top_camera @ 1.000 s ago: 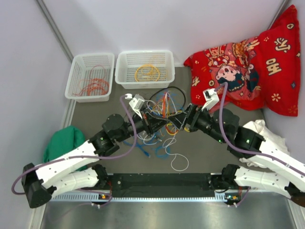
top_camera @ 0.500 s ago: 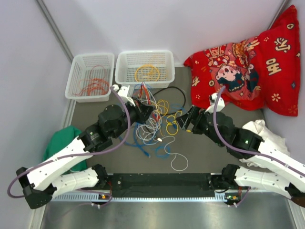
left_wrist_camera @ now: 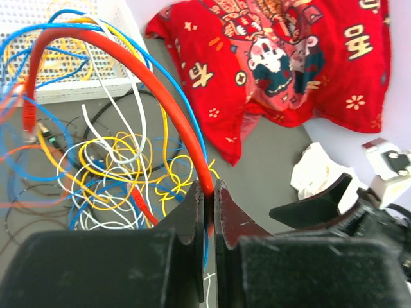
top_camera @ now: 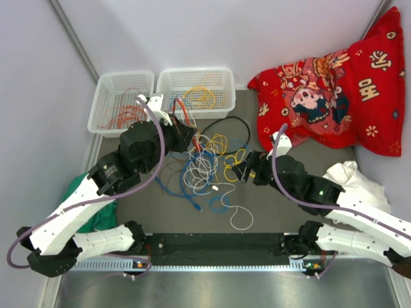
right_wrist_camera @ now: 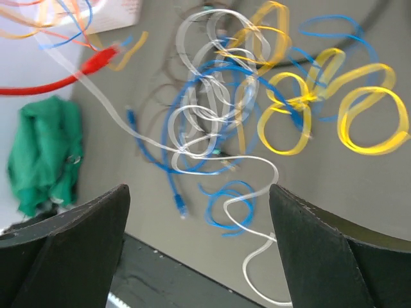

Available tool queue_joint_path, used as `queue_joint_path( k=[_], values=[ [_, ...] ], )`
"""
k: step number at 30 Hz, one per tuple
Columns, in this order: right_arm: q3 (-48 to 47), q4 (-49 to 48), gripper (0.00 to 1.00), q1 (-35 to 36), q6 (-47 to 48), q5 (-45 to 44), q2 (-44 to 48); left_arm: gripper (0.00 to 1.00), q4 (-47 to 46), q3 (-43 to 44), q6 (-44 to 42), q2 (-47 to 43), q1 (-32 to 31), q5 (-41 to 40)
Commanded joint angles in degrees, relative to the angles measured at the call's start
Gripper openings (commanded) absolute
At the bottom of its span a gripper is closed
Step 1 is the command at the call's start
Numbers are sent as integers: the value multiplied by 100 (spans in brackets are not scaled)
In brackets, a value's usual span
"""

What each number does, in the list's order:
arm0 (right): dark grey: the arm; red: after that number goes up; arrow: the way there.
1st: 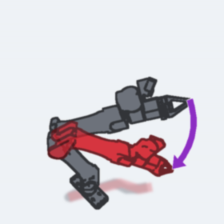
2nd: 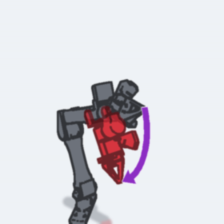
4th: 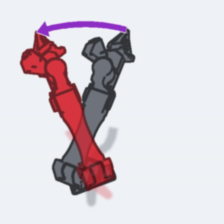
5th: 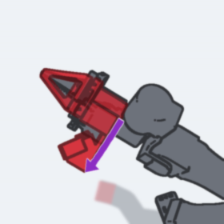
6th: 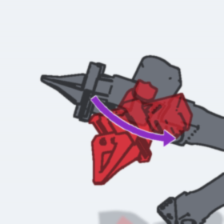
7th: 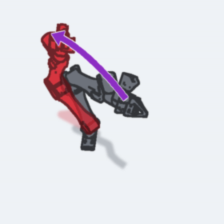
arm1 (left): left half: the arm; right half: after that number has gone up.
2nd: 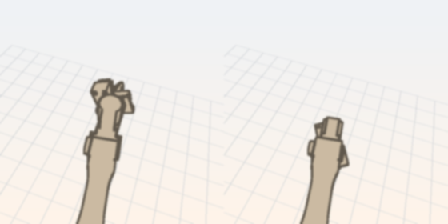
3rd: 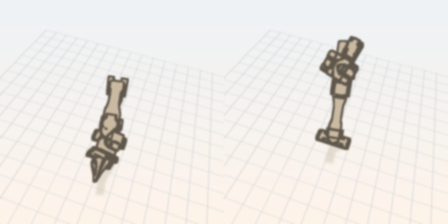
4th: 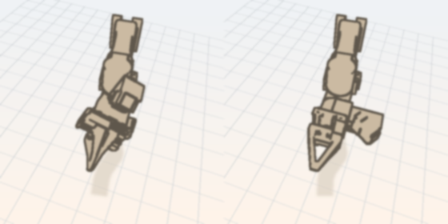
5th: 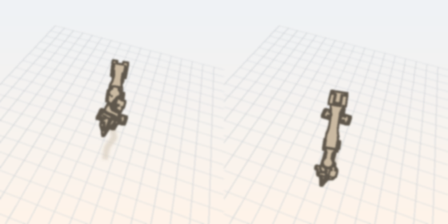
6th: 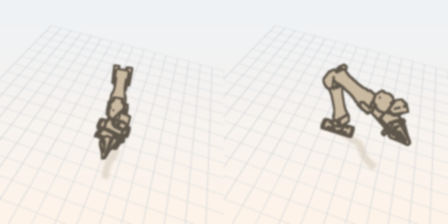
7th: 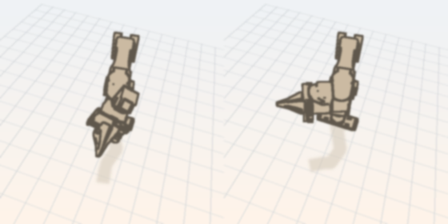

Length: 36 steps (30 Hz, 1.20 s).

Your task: Untangle the cables

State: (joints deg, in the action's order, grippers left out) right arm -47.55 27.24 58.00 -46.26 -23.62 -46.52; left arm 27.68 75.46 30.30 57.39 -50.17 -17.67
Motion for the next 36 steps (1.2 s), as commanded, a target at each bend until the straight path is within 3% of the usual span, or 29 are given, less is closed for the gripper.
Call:
queue_joint_path(
  k=[1,8,16,23,26,32,36],
  values=[
    [-202,-1220,87,62,749,665,-146,0,132,250,-104,80,60,123],
    [-712,-2336,81,711,2144,578,-674,0,9,179,116,229,60,448],
    [-158,-4401,64,792,3122,156,-945,0,-61,232,362,326,60,624],
    [-500,-4448,60,792,3159,525,-1543,0,-26,127,476,221,60,660],
    [-588,-4429,54,792,3123,603,-1711,0,-52,65,503,168,60,677],
    [-650,-4587,29,783,3114,542,-1922,0,-35,-49,573,36,60,712],
    [-712,-4763,0,792,3184,542,-1913,0,-52,-189,643,1,60,765]
  ],
)
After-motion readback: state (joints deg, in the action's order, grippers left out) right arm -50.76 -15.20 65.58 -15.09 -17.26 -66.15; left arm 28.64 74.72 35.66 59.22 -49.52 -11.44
